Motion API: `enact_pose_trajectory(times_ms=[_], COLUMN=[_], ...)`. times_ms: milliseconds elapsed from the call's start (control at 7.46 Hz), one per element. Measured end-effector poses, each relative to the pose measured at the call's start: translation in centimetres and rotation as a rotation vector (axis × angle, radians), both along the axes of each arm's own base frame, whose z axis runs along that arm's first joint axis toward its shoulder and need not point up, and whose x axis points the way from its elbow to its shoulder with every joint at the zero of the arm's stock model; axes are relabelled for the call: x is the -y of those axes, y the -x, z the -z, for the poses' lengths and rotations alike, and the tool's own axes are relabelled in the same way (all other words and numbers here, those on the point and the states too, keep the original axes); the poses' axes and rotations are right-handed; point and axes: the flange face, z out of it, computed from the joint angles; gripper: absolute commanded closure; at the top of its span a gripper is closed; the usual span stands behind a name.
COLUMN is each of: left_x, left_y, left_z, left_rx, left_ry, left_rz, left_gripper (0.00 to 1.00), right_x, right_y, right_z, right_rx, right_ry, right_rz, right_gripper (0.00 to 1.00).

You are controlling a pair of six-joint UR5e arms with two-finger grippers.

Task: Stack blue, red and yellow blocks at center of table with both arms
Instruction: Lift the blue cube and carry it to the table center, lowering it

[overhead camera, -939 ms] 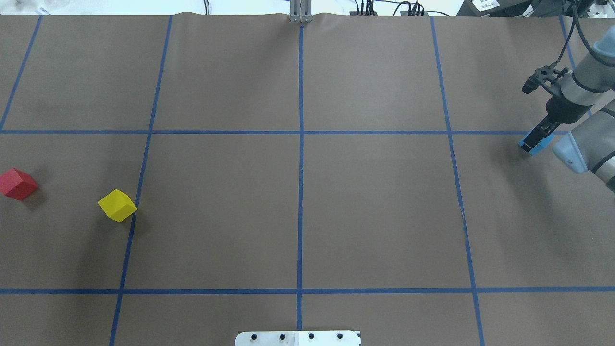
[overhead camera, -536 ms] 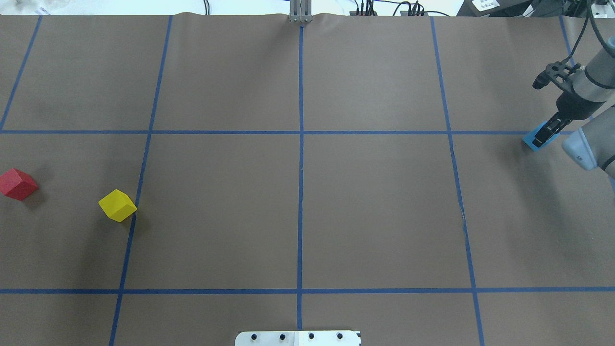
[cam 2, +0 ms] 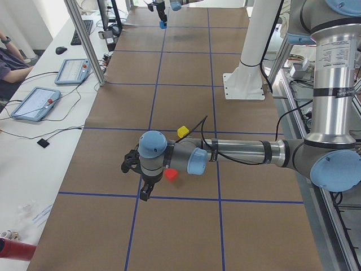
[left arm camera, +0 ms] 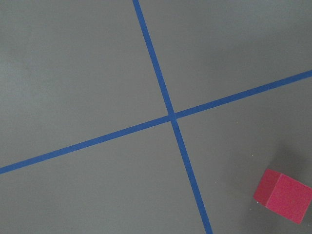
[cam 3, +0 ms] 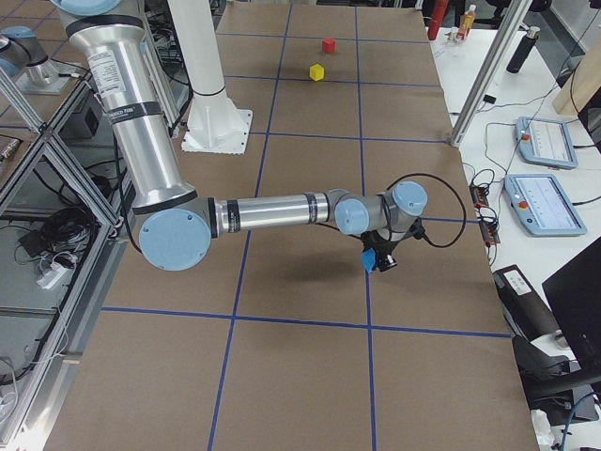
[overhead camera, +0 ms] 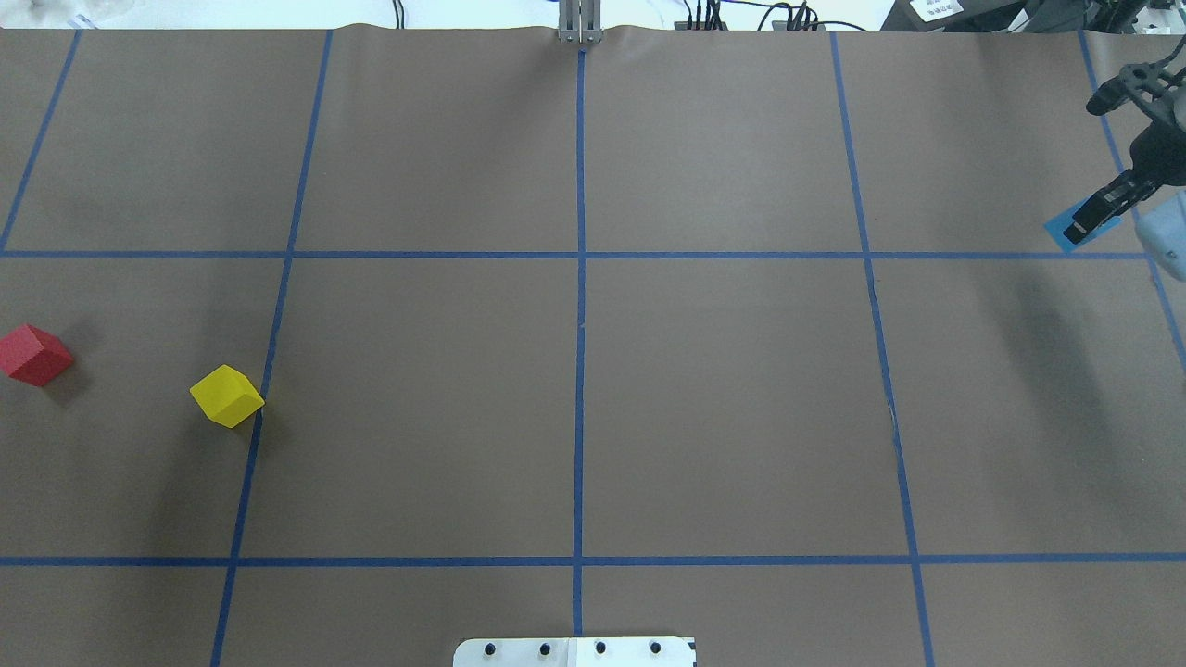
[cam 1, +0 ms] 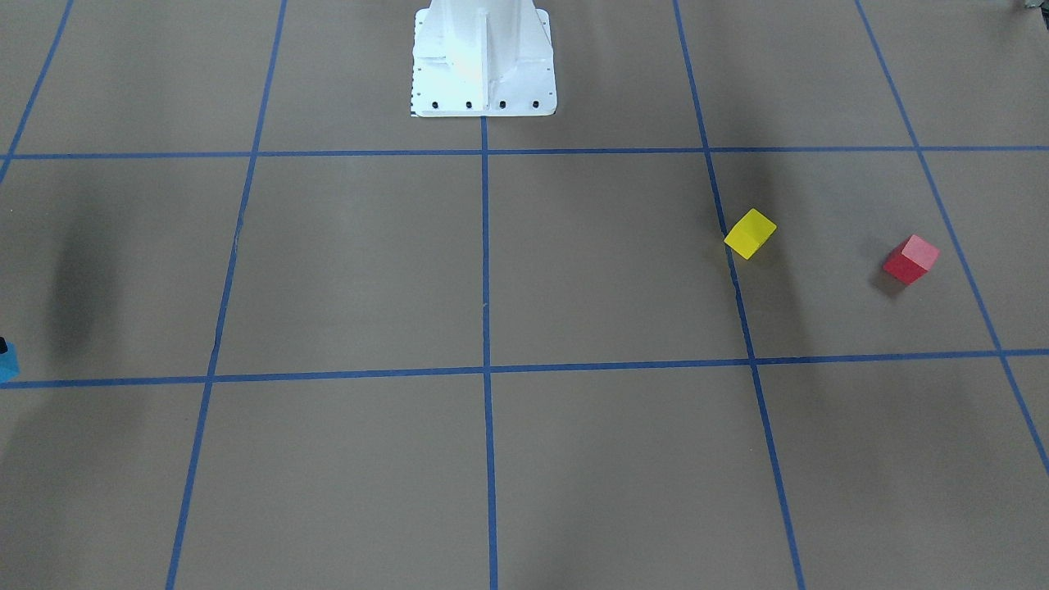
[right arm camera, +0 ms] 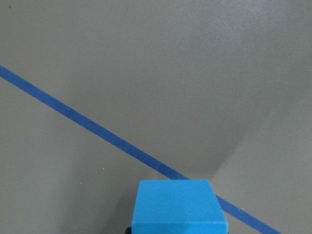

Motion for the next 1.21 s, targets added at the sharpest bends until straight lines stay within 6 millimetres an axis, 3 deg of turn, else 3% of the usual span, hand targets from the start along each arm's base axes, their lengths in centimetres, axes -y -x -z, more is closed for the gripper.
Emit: enact_pose_trajectory(times_ms=[268,402,670,805,939,1207], left_x=[0.0,0.0,-0.1,0.1,0.4,0.9], left_y=[-0.1,-0.2,-0.4,-0.5,-0.5,-0.5], left_z=[1.8,3.0,4.1,4.4,4.8,5.1], left_rx=[-0.002,-0.004,-0.013,-0.016,-0.017,-0.028], left_ry=[-0.036,-0.062,-0.081,-0.080,-0.082,-0.055], left_rz=[-0.004,-0.008,-0.010,-0.004,0.004,0.034], left_gripper=[0.00,0.00,0.00,0.00,0.00,0.00], right_x=[3.4,3.9,1.9,-0.1,-2.3,-4.0], right_y=[1.6,5.1,16.3,22.0,27.4,37.0], right_z=[11.2,16.7,27.0,30.5,32.5,34.4], right_rx=[-0.002,0.002,-0.009,-0.025,-0.032,-0.041], right_ry=[0.054,0.102,0.229,0.264,0.279,0.304], right_rz=[-0.034,-0.071,-0.157,-0.182,-0.208,-0.273], right_gripper=[1.00,1.00,1.00,1.00,1.00,1.00])
